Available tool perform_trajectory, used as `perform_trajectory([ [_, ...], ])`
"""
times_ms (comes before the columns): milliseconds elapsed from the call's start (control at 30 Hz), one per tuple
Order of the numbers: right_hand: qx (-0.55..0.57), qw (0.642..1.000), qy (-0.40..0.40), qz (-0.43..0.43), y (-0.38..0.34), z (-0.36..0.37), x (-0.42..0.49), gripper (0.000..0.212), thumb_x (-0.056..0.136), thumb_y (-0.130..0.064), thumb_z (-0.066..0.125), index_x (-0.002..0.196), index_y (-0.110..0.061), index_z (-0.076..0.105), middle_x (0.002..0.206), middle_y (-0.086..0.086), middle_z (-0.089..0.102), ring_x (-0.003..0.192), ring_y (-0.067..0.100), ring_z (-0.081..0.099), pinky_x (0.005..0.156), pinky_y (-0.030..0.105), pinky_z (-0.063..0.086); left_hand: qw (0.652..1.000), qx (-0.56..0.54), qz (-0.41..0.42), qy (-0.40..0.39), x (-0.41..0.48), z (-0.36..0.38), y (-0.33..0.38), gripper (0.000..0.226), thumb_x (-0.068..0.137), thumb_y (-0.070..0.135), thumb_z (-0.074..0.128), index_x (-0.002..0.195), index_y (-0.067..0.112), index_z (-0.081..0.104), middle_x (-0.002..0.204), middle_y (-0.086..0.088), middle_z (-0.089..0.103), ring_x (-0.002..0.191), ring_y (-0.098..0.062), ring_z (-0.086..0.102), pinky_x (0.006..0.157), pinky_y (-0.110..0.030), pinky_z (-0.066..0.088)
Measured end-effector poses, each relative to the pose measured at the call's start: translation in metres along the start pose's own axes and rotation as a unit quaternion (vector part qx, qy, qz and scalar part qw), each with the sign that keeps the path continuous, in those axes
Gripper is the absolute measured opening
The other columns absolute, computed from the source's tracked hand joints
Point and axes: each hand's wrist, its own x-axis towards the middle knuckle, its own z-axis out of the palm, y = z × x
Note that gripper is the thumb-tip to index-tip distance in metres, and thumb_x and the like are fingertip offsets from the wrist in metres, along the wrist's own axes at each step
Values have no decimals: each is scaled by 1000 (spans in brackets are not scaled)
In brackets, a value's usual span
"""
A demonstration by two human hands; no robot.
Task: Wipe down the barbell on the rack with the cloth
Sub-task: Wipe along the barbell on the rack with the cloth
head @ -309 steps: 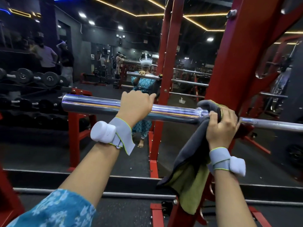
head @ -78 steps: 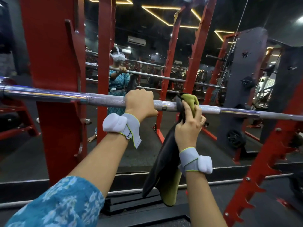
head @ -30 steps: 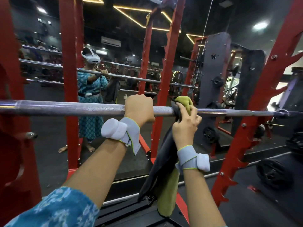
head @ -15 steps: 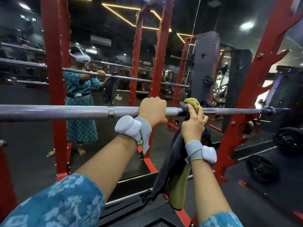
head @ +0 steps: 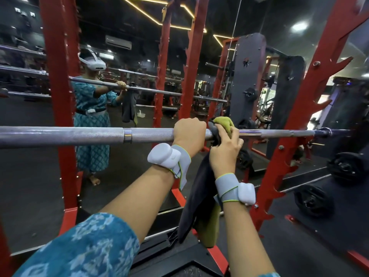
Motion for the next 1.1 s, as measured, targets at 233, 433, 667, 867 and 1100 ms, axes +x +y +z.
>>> perform_trajectory([
  [233, 67, 994, -2, 82, 36, -14, 20, 61, 81, 15, 43, 132, -15, 55, 134, 17, 40, 114, 39, 40, 102, 21, 25, 1000, 3, -17, -9, 1, 1, 2, 22, 87, 19, 59, 109, 17, 62, 105, -3, 64, 96, -25, 63, 64, -28, 35],
  [433, 91, 995, -22, -16, 7, -5, -14, 64, 76, 15, 48, 133, -12, 54, 131, 21, 39, 113, 38, 41, 104, 27, 26, 1000, -5, -20, -7, 3, 1, 3, 24, 87, 22, 59, 110, 17, 62, 107, -3, 64, 99, -25, 63, 65, -28, 35],
  [667, 86, 995, -41, 39, 28, -13, 18, 63, 78, 16, 45, 131, -15, 56, 128, 19, 38, 112, 39, 42, 100, 16, 19, 1000, -9, -26, -12, 3, 2, 2, 24, 86, 22, 60, 110, 16, 63, 105, -4, 64, 96, -26, 63, 65, -29, 36],
  [867, 96, 993, -46, 40, 20, -14, -1, 66, 78, 17, 44, 135, -15, 52, 132, 16, 36, 117, 33, 38, 101, 15, 18, 999, -11, -30, -17, 4, 3, 4, 23, 86, 22, 60, 108, 16, 63, 104, -4, 64, 94, -26, 63, 65, -29, 37],
  [1100, 20, 995, -95, -40, 4, -25, 12, 65, 74, 11, 40, 125, -23, 61, 131, 8, 42, 110, 33, 35, 92, 30, 31, 1000, -2, -20, -3, 1, 3, 5, 23, 89, 20, 55, 111, 16, 62, 110, -5, 63, 102, -26, 62, 67, -29, 36],
])
